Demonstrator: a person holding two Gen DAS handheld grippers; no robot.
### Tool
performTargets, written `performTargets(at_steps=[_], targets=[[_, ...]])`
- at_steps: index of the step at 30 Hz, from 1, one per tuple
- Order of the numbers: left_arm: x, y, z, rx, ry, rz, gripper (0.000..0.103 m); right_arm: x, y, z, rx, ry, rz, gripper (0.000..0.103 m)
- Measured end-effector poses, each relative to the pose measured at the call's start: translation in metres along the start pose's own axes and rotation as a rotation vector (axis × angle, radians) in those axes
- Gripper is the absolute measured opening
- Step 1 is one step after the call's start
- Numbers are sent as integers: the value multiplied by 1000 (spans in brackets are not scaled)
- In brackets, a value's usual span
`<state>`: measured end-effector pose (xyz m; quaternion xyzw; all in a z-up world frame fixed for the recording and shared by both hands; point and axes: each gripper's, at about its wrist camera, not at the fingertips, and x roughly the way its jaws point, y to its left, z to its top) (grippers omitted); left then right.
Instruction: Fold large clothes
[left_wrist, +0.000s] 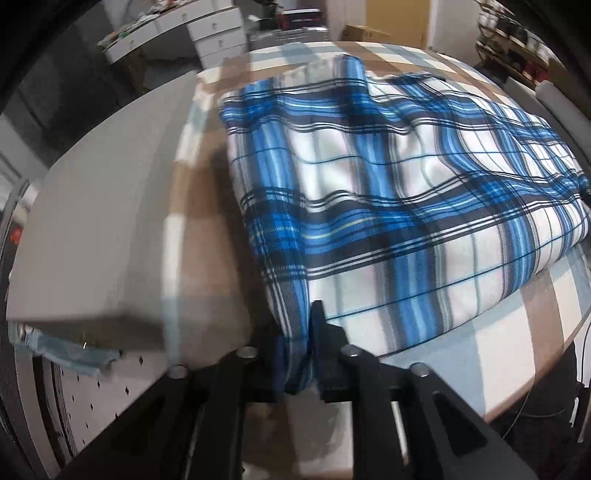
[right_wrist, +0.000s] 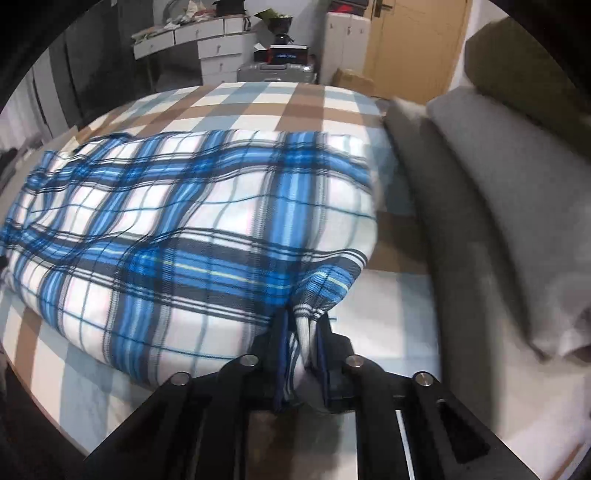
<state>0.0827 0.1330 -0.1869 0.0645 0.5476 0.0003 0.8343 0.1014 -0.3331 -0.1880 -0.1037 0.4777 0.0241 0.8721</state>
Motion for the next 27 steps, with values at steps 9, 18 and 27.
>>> performTargets(at_steps=[9,18,27], targets=[[-29,22,-5,-114,-115,217,19,-108,80,21,-81,-329,194,69],[-58,-1,-25,-61,-204,144,50,-40,243,26,-301,-211,322,72],[-44,-44,-9,3,-193,-73,50,-46,195,11,-142,-193,351,70]])
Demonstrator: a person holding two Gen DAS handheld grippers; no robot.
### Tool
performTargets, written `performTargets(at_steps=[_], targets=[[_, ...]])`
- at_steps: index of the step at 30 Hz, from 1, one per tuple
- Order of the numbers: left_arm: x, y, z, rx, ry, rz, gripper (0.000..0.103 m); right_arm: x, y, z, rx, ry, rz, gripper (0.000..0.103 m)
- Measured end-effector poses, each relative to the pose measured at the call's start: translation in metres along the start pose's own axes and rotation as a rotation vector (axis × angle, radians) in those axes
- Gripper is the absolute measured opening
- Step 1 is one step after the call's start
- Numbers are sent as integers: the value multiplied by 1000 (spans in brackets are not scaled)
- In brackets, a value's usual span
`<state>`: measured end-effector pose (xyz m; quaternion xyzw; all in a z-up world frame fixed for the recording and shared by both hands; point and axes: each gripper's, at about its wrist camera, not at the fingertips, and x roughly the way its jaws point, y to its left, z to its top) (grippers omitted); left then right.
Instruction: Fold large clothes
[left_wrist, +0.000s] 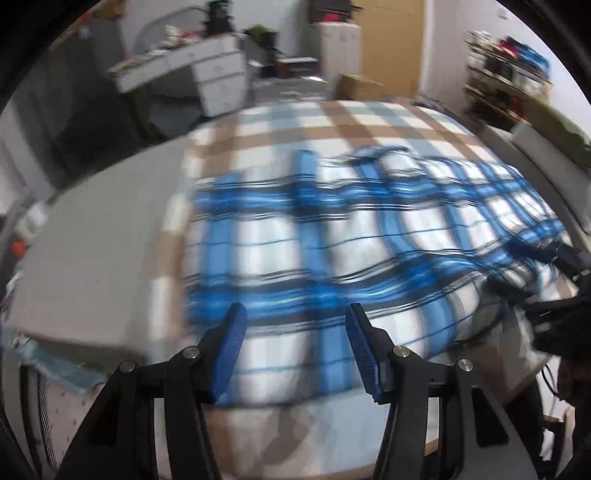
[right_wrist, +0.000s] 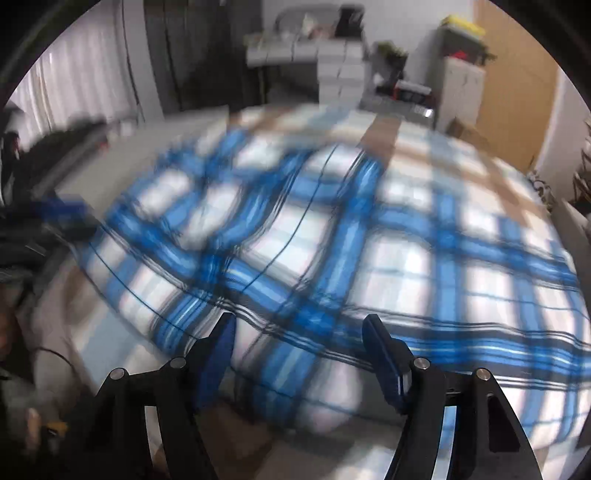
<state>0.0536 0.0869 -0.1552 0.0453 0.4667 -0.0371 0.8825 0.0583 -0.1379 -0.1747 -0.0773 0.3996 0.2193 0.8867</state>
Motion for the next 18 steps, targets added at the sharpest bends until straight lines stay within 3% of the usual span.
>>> performTargets(at_steps=[2,5,7,8,9,12,15,17,18], targets=[[13,-21,9,63,2,1,50,-28,-22,-4,27,-45,-83,71],[46,-48,14,142,59,79,50,-40,-55,-14,83,-38,-155,75],[66,-48,10,137,111,106,54,-27,-77,-25,119,34,-212,75],[63,-41,7,109,74,96,56,-16,-84,-27,120,82,-236,75],[64,-35,5,98,85,105,63,-5,-92,-33,117,148,-268,75],[62,-10,-1,49,81,92,81,-2,-119,-46,163,207,-251,75],[57,6,0,16,123,95,77,-8,-143,-44,217,233,-327,75],[47,5,5,0,115,60,76,-24,-148,-36,286,168,-269,72],[36,0,9,-6,89,4,76,-33,-144,-31,301,119,-221,72]])
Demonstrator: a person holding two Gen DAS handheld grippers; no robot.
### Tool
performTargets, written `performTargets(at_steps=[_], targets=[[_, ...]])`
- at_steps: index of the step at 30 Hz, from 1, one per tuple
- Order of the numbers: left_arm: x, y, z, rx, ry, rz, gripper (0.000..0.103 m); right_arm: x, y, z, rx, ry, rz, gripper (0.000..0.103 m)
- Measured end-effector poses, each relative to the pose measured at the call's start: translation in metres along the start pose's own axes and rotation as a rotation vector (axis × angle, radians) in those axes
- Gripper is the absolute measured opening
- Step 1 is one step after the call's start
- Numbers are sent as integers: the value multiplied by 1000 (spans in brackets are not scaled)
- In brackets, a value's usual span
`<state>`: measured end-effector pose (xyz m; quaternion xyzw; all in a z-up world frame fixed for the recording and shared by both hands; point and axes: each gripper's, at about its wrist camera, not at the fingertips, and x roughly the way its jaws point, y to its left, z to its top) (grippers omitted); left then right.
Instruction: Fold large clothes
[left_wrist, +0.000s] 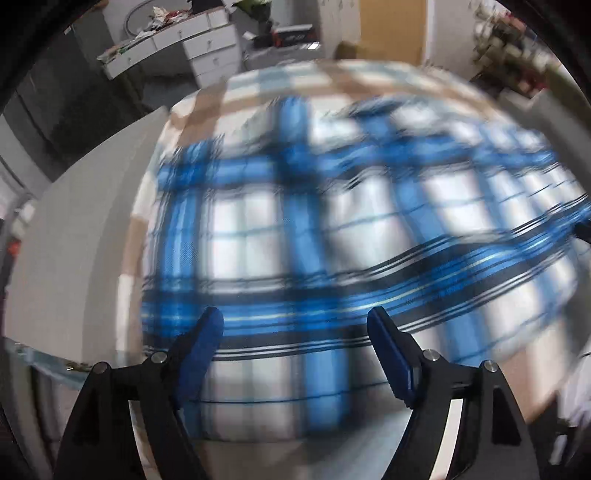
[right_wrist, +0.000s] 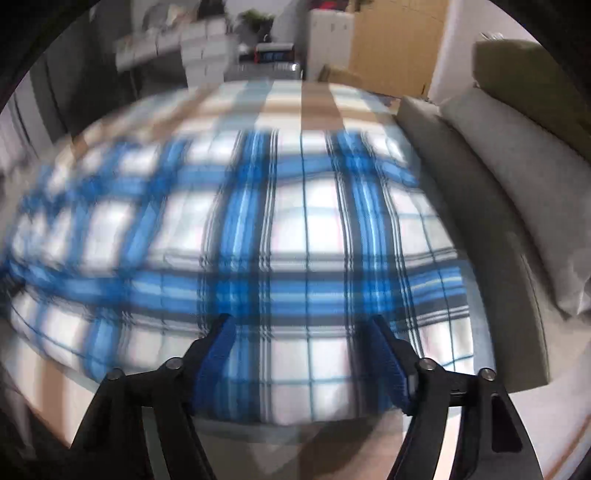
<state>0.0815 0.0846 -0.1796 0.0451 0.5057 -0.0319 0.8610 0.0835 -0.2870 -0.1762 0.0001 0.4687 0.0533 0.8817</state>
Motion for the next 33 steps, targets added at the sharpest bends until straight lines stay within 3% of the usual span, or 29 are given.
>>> performTargets(at_steps=[3,4,6,7,9,10,13,17,21,23,25,27,29,30,31,33], targets=[[-23,-31,11,54,-76,-96,78,-25,31,10,-31,-116,122,72],[-25,-46,14,97,-93,-102,78,-27,44,11,-58,-124,163,72],[-11,-68,16,184,-79,-39,78,-14,70,11,-100,-93,237,72],[4,-74,16,212,-36,4,78,-4,83,7,-122,-67,238,72],[25,-76,9,211,25,13,81,19,99,-2,-165,-6,190,72],[26,-71,6,185,-1,4,82,34,105,-9,-190,29,155,73],[24,-58,4,144,-2,-18,91,38,119,-25,-304,-37,92,75],[15,-37,14,93,51,-102,89,37,108,-25,-271,-31,146,76],[-15,-28,44,84,-31,-118,89,29,106,-29,-263,-66,158,77],[-23,-30,68,102,-67,-83,89,27,97,-26,-227,-71,199,77],[-13,-38,86,149,-60,-35,89,25,90,-24,-188,-76,246,77],[16,-43,103,191,-3,19,89,22,81,-24,-141,-88,297,77],[52,-44,104,206,106,36,89,17,76,-25,-101,-102,324,77],[65,-44,97,191,118,20,97,14,74,-24,-86,-106,334,77],[69,-43,97,156,75,13,101,9,73,-20,-78,-114,348,77],[66,-36,92,141,69,-5,102,-1,74,-11,-69,-134,413,79]])
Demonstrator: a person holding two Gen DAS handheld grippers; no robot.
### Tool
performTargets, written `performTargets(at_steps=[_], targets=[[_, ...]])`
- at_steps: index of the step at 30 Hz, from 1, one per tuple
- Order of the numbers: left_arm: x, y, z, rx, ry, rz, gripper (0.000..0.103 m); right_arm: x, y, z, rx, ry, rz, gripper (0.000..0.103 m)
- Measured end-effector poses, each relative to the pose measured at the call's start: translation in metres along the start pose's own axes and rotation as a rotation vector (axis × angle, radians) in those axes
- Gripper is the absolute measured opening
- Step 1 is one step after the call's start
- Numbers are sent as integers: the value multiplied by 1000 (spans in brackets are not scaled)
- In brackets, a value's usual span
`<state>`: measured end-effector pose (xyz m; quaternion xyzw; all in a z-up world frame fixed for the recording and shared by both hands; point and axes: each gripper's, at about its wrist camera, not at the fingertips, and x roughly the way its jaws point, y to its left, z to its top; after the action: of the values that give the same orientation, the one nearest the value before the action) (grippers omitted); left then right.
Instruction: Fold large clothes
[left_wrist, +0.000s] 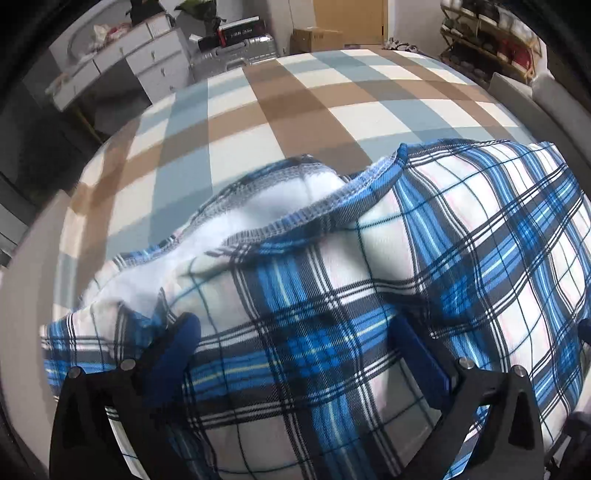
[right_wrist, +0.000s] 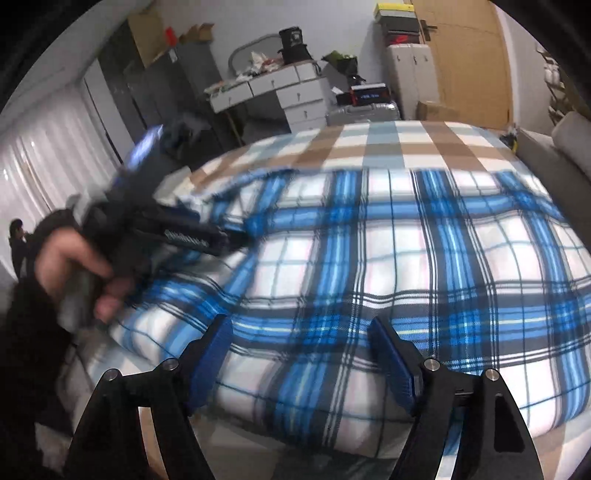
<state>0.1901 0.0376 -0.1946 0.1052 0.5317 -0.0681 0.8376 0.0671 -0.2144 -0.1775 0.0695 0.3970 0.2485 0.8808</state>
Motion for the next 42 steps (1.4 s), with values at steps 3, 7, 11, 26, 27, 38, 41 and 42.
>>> performTargets(at_steps=[3,7,11,26,27,38,41,42], targets=[[-10,1,-8,5,-7,7,102,-5,9,24,-21,-72,13,98],[-27,12,-18,-47,-13,-13,101,34,15,74,-57,-16,-149,99],[-45,35,-32,-156,-80,-39,101,99,22,102,-161,165,-90,97],[-10,97,-47,-292,-36,-24,102,100,-21,99,-137,153,-371,95],[-9,97,-46,-288,-38,-25,102,101,-33,96,-130,169,-448,95],[1,101,-49,-281,-96,-27,103,90,-102,118,-5,204,-464,94],[1,100,-50,-281,-109,-21,103,100,-134,113,63,273,-528,94],[1,99,-51,-281,-114,-20,103,113,-151,104,107,350,-504,95]])
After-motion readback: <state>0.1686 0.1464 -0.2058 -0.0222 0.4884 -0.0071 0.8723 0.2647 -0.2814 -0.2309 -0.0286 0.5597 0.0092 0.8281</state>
